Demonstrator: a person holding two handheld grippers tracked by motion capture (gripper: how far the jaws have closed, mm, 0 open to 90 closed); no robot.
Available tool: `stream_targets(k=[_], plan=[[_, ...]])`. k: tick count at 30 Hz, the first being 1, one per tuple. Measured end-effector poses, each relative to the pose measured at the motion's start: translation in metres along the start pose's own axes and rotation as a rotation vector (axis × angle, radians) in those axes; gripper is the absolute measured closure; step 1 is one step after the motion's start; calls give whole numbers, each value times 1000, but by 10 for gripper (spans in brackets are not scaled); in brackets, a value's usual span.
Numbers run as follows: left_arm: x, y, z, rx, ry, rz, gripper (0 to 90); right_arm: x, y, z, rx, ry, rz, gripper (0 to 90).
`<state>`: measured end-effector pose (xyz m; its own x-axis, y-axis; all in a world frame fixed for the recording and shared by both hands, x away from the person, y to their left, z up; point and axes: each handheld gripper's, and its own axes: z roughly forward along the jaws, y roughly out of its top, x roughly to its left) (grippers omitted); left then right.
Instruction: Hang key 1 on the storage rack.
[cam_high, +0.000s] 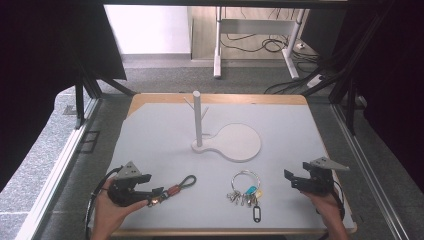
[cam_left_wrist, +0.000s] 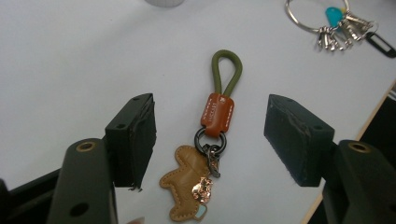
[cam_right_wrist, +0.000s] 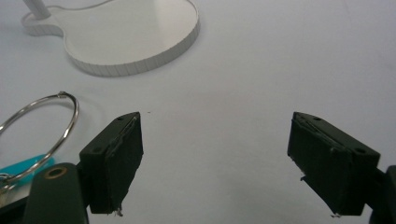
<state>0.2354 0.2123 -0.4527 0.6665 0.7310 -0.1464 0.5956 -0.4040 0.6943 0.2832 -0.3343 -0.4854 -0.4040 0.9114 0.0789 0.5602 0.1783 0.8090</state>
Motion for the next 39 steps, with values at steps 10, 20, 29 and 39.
stream_targets(k=[10, 20, 29, 39], plan=[[-6, -7, -5, 25, 14, 37, 341, -4, 9, -2, -26, -3, -12, 224], [-4, -5, -8, -16, -6, 12, 343, 2, 10, -3, -11, 46, -33, 240], [4, 0, -3, -6, -44, 28, 372, 0, 4, 0, 16, 37, -22, 243], [6, 24, 7, 113, -57, 73, 395, -2, -2, -7, 14, 19, -13, 253]])
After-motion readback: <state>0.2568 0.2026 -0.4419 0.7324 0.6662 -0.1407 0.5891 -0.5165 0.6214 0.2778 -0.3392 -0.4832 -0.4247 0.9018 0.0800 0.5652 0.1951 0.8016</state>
